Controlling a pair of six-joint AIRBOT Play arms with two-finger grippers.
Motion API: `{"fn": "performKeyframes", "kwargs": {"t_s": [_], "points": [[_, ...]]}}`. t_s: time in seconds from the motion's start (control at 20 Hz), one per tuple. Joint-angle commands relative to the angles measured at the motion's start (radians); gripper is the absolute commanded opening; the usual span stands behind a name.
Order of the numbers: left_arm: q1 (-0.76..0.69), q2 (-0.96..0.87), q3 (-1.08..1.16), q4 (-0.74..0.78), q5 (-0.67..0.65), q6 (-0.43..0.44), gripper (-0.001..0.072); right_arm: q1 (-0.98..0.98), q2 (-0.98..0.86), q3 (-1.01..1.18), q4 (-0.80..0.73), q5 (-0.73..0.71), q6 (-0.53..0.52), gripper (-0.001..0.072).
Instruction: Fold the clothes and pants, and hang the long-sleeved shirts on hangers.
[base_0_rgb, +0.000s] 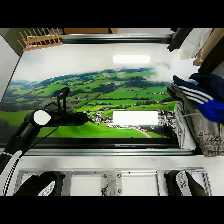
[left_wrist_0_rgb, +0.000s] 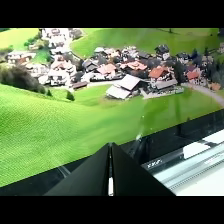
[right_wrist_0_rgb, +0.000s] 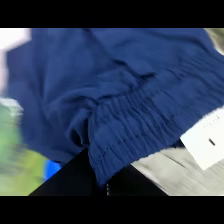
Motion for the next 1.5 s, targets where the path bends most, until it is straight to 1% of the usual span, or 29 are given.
{"fn": "performKeyframes", "kwargs": {"t_s": [0.0,0.15,0.4,0.45,0.5,0.55,0.6,0.7,0.8,0.9,1.0,1.05,1.1,1.3,1.45], "points": [[0.0,0.0,0.0,0.003,0.0,0.001,0.0004,-0.014,0.079,-0.119,-0.277,0.142,0.024,0.0012],[-0.001,0.0,0.0,0.006,-0.003,0.001,0.0004,-0.014,0.104,-0.229,-0.339,0.141,0.02,0.0013],[-0.001,0.0,0.0,0.006,-0.004,0.001,0.0004,-0.014,0.105,-0.327,-0.346,0.108,0.02,0.0024],[-0.001,0.0,0.0,0.006,-0.005,0.001,0.0004,-0.014,0.105,-0.33,-0.346,0.099,0.013,0.0039],[-0.001,0.0,0.0,0.006,-0.005,0.0,0.0004,-0.014,0.106,-0.329,-0.344,0.079,-0.008,0.0211],[-0.001,0.0,0.0,0.006,-0.005,0.0,0.0004,-0.014,0.107,-0.327,-0.341,0.056,-0.051,0.0566],[0.0,0.0,0.0,0.006,-0.006,0.0,0.0004,-0.013,0.108,-0.318,-0.341,0.03,-0.082,0.0664],[-0.001,0.0,0.0,0.006,-0.013,0.0,0.0004,-0.001,0.108,-0.262,-0.332,-0.032,-0.121,0.0658],[-0.001,0.0,0.0,0.006,-0.017,0.0,0.0004,0.058,0.107,-0.185,-0.289,-0.097,-0.178,0.0658],[-0.001,0.0,0.0,0.006,-0.016,0.0,0.0004,0.166,0.108,-0.147,-0.177,-0.15,-0.23,0.0659],[-0.001,0.0,0.0,0.006,-0.016,0.0,0.0004,0.303,0.099,-0.148,-0.042,-0.159,-0.296,0.0659],[-0.001,0.0,0.0,0.006,-0.016,0.0,0.0004,0.378,0.089,-0.15,0.003,-0.159,-0.313,0.0659],[-0.001,0.0,0.0,0.006,-0.016,0.0,0.0004,0.446,0.077,-0.15,0.022,-0.159,-0.314,0.0659],[0.0,0.0,0.0,0.006,-0.018,0.0,0.0004,0.683,0.029,-0.15,0.021,-0.159,-0.314,0.0658],[-0.001,0.0,0.0,0.004,-0.018,0.0,0.0004,0.785,-0.005,-0.15,0.021,-0.158,-0.314,0.0659]]}}
